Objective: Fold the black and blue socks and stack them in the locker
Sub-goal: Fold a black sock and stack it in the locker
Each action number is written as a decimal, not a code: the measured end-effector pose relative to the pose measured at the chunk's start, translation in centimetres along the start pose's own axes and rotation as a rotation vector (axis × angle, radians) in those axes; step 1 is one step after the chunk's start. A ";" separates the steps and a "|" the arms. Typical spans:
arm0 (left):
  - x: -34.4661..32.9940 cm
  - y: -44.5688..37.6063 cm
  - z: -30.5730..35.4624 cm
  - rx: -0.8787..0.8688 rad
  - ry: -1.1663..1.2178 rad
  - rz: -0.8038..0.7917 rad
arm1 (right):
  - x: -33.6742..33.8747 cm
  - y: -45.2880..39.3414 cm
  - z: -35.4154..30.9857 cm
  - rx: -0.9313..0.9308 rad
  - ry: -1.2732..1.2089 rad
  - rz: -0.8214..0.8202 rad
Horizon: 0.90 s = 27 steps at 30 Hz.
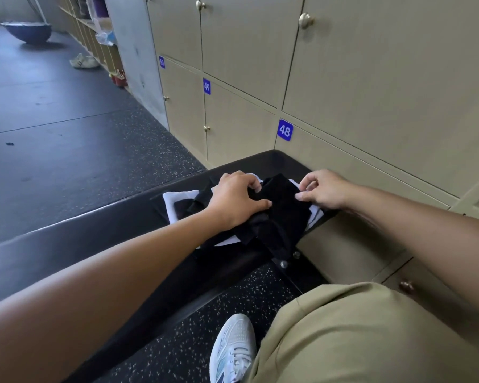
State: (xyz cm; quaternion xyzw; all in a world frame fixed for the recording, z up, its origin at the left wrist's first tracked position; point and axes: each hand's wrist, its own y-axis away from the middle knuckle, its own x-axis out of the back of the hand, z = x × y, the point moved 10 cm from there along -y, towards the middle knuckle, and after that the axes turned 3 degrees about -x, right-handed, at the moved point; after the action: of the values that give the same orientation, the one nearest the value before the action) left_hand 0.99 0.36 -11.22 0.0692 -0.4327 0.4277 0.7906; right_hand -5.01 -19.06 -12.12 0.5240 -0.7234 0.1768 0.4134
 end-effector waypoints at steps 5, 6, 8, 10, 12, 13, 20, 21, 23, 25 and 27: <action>-1.7 -2.8 1.2 0.012 -0.004 0.026 | 1.6 -1.6 2.0 -0.055 -0.008 0.023; -1.9 -3.2 1.3 0.023 -0.005 0.021 | 1.3 -1.6 2.4 -0.078 -0.034 -0.007; -2.2 -3.7 1.3 0.046 -0.001 0.010 | 1.0 -1.5 2.8 -0.088 -0.055 -0.036; -2.2 -4.1 1.1 0.057 0.038 0.003 | 1.0 -1.9 3.4 -0.074 -0.028 -0.035; -1.6 -4.0 0.9 0.082 0.186 0.017 | 1.0 -1.9 3.7 -0.073 0.010 -0.015; -1.3 -3.9 0.7 0.110 0.277 0.015 | 1.2 -1.7 3.7 -0.073 0.032 0.005; 1.0 -2.8 1.0 0.081 0.307 -0.190 | 3.3 -0.4 2.5 -0.027 -0.047 0.133; 1.3 -2.5 0.8 0.070 0.282 -0.225 | 3.7 0.0 2.3 -0.013 -0.089 0.148; 1.7 -2.0 0.2 0.051 0.230 -0.264 | 4.6 0.9 1.8 0.005 -0.172 0.185; 2.4 -1.6 -0.4 0.052 0.172 -0.234 | 5.5 1.8 1.6 0.023 -0.230 0.235; 3.4 -1.3 -0.7 0.076 0.163 -0.170 | 6.2 2.7 1.4 0.045 -0.273 0.263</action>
State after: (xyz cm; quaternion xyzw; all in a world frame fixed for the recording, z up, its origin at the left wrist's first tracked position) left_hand 3.24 2.02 -8.75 0.1006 -0.3429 0.3797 0.8533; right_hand -8.73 -22.79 -7.60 0.4533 -0.8308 0.1725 0.2731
